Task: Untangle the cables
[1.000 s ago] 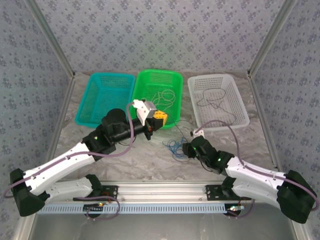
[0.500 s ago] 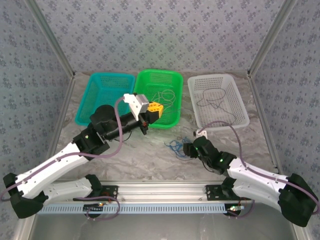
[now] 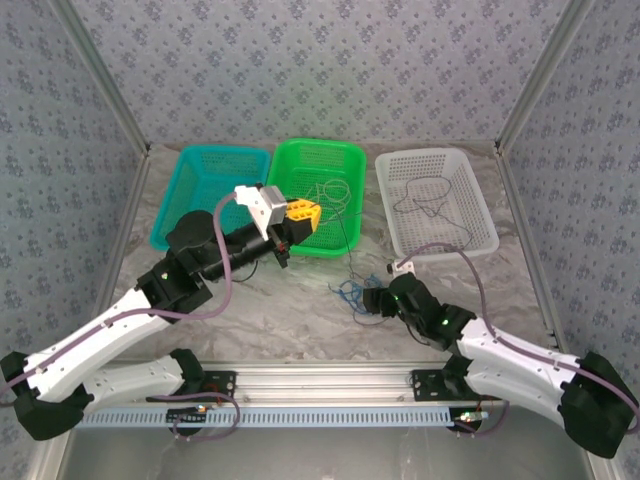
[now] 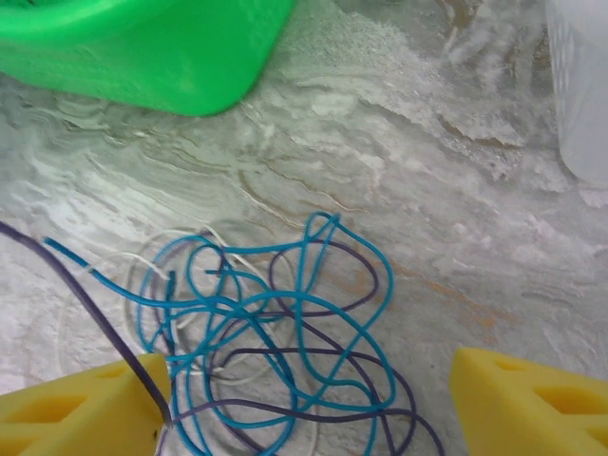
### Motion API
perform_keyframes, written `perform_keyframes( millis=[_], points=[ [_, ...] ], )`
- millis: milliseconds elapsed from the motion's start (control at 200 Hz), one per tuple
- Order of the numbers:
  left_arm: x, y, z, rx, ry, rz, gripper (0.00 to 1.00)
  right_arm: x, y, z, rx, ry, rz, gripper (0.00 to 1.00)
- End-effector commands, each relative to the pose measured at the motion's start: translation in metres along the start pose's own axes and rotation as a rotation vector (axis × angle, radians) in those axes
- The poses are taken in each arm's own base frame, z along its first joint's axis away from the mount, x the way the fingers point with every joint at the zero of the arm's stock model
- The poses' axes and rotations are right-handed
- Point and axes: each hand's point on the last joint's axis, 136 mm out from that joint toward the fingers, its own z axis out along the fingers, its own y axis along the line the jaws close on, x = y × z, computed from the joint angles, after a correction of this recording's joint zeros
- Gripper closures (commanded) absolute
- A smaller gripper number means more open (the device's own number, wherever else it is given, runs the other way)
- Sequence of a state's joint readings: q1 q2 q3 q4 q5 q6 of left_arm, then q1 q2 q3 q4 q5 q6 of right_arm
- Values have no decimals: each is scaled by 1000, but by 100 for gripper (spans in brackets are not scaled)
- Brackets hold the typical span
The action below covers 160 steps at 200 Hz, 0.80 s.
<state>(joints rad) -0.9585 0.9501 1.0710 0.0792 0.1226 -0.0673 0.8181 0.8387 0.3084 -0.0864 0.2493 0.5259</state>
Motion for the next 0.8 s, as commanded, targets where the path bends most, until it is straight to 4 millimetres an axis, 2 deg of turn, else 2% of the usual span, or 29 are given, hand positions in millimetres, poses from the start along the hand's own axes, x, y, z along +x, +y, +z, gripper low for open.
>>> perform_keyframes(
  millis=[0,265,480,600,705,795],
  points=[
    [-29,-5,-3,14,-69,22,100,-18,18,-14,-83,-65,-86,13],
    [-16,-2,9,15,-40,-9,100,-52,56,-48,-241,-210,-228,8],
    [-10,4,12,0,-24,-32,100,-76,85,-66,-324,-293,-338,6],
    [-10,4,13,4,-26,-41,100,-91,96,-69,-339,-328,-382,5],
    [-11,2,12,13,-32,-47,100,-100,106,-66,-344,-338,-425,4],
    [-13,1,12,19,-41,-53,100,-105,122,-58,-378,-335,-485,4]
  ],
)
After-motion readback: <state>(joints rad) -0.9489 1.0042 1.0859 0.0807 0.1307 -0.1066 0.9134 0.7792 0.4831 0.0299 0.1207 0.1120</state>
